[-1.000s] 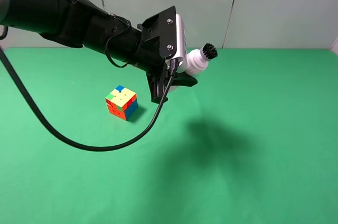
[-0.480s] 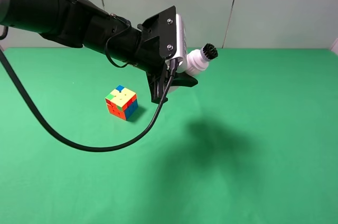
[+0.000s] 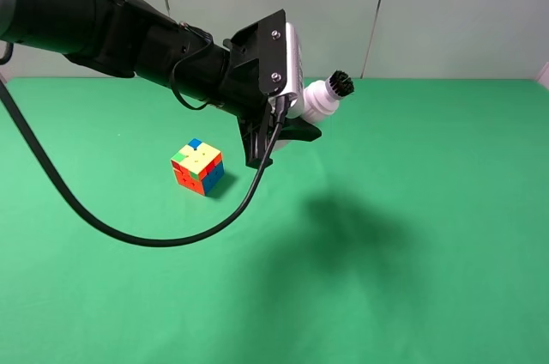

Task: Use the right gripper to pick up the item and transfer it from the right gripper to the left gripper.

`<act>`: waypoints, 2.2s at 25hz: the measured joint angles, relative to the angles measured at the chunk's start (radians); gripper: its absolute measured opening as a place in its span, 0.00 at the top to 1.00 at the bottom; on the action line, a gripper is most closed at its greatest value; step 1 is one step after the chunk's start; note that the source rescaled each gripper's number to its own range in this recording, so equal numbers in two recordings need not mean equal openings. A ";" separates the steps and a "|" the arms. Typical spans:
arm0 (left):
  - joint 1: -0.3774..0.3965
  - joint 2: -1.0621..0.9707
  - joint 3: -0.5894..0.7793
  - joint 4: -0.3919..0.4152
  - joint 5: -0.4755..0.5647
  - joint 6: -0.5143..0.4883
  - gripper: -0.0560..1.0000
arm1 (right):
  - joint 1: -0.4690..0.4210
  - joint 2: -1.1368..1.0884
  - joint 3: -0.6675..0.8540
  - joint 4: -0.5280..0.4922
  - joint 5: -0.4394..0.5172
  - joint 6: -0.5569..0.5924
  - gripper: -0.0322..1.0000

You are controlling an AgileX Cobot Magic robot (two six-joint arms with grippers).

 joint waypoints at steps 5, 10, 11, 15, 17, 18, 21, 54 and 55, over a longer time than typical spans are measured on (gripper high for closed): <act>0.000 0.000 0.000 0.000 0.000 0.000 0.95 | -0.017 0.000 0.000 0.000 0.000 0.000 0.00; 0.000 0.000 0.000 0.000 0.000 0.000 0.95 | -0.082 -0.023 0.000 0.000 0.000 0.000 0.00; 0.000 0.000 0.000 0.000 0.000 0.000 0.95 | -0.093 -0.037 0.000 0.000 0.000 0.000 0.00; 0.000 0.000 0.000 -0.001 0.000 0.000 0.95 | -0.168 -0.102 0.000 0.000 0.000 0.000 0.00; 0.000 0.000 0.000 -0.002 0.000 0.000 0.95 | -0.225 -0.127 0.000 0.000 0.000 0.000 0.00; 0.000 0.000 0.000 -0.002 0.000 0.000 0.95 | -0.252 -0.138 0.000 0.000 0.000 0.000 0.00; 0.000 0.000 0.000 -0.002 0.000 0.000 0.95 | -0.349 -0.159 0.001 0.000 0.001 0.000 0.00; 0.001 -0.020 0.000 -0.004 0.014 -0.034 0.95 | -0.407 -0.193 0.018 0.000 0.028 -0.004 0.00; 0.001 -0.028 0.000 -0.002 0.004 -0.047 0.95 | -0.407 -0.193 0.018 0.000 0.028 -0.004 0.00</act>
